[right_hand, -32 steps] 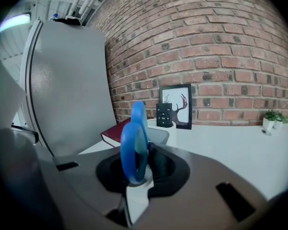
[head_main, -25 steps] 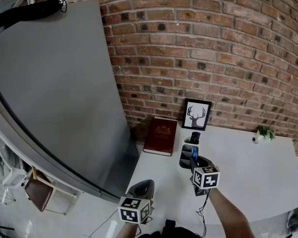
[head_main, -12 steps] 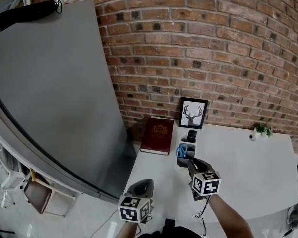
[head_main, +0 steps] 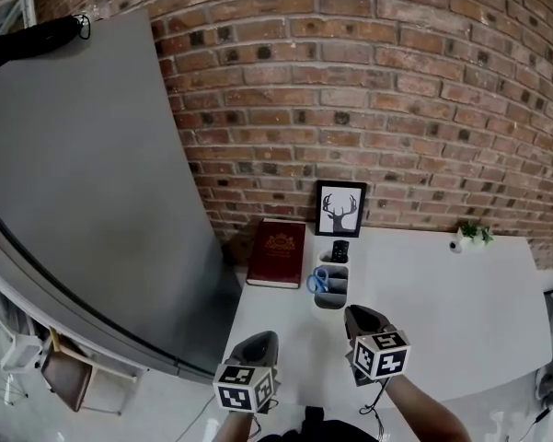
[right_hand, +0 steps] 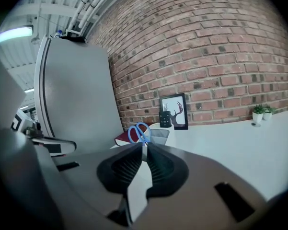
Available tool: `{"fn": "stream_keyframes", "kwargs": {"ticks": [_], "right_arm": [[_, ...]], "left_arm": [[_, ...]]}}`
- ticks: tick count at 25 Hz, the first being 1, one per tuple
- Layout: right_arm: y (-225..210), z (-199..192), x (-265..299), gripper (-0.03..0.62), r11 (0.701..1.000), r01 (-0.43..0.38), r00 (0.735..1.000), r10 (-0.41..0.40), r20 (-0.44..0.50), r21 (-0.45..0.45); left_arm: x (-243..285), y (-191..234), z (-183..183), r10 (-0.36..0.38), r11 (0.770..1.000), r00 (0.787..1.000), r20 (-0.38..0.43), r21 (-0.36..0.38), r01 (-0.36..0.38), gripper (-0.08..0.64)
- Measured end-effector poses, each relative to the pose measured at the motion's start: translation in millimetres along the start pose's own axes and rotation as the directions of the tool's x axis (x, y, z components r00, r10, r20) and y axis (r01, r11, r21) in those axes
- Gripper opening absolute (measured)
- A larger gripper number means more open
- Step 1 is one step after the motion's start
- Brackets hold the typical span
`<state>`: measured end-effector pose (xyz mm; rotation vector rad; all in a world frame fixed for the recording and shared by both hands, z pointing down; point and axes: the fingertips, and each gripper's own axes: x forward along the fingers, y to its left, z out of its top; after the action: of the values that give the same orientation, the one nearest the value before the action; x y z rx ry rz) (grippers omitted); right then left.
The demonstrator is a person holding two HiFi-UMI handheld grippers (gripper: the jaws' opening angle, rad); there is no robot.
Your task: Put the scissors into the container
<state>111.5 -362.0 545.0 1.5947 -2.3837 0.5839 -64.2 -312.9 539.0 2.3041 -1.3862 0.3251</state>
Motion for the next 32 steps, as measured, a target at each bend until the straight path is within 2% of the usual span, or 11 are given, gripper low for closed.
{"fn": "stream_keyframes", "kwargs": {"ticks": [9,23,32], "right_arm": [[11,3,-33,0.002,0.999,-0.028,0.999,0.028,0.020,0.028],[28,1,-64,0.000,0.996,-0.067,0.996,0.064,0.056,0.058],[24,0,-67,0.000,0.999,-0.036,0.998,0.035,0.053,0.024]], "left_arm": [[6,-5,5,-0.010,1.000,1.000,0.018,0.004,0.010,0.021],[8,-9,12,-0.019,0.999,1.000,0.024,0.045,0.018,0.021],[4,-9,14,-0.018,0.999,0.999,0.032,0.052,0.016,0.021]]}}
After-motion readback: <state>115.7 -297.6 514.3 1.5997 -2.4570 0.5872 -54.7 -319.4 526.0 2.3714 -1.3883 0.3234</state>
